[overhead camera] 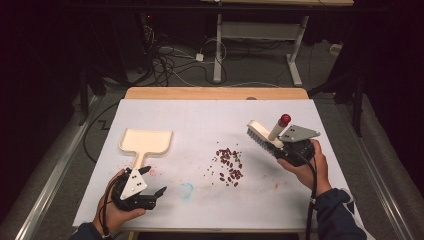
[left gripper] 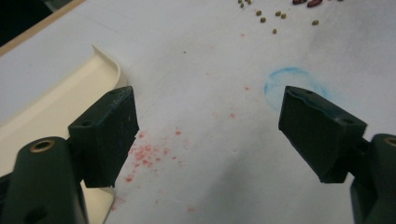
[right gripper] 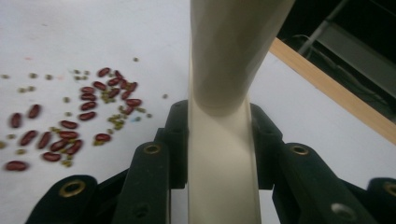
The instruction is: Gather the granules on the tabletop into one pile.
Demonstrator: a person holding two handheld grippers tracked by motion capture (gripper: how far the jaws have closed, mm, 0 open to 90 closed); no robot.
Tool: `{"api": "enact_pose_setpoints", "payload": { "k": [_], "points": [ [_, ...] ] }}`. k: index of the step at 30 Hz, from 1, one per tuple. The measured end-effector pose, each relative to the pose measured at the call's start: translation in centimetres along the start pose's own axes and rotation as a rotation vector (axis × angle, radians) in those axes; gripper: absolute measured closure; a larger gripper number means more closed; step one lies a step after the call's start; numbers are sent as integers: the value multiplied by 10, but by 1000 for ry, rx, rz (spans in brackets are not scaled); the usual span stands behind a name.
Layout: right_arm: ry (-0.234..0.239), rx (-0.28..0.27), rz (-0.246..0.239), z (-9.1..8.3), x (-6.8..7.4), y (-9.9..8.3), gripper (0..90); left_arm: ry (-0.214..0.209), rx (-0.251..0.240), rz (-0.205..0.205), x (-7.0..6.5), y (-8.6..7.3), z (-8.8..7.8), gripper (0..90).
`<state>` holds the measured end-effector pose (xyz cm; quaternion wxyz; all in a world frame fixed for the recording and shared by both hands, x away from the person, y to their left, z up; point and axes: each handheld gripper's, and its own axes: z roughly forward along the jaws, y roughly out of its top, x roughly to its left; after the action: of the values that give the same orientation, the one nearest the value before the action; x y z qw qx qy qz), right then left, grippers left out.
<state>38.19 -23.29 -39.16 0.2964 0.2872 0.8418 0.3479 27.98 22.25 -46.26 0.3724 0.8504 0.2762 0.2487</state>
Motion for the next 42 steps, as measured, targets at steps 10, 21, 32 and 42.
{"api": "enact_pose_setpoints", "payload": {
  "k": [10,21,32,42],
  "points": [
    [-94,48,-58,42,-5,13,673,6,-1,-23,2,-2,1,191],
    [-107,89,-166,101,19,32,673,7,-11,-6,1,-3,-2,191],
    [15,74,-289,120,58,44,671,9,11,-26,0,-9,-8,191],
    [223,-32,-400,96,77,30,667,-8,36,-3,-3,-10,-5,191]
  ]
}}
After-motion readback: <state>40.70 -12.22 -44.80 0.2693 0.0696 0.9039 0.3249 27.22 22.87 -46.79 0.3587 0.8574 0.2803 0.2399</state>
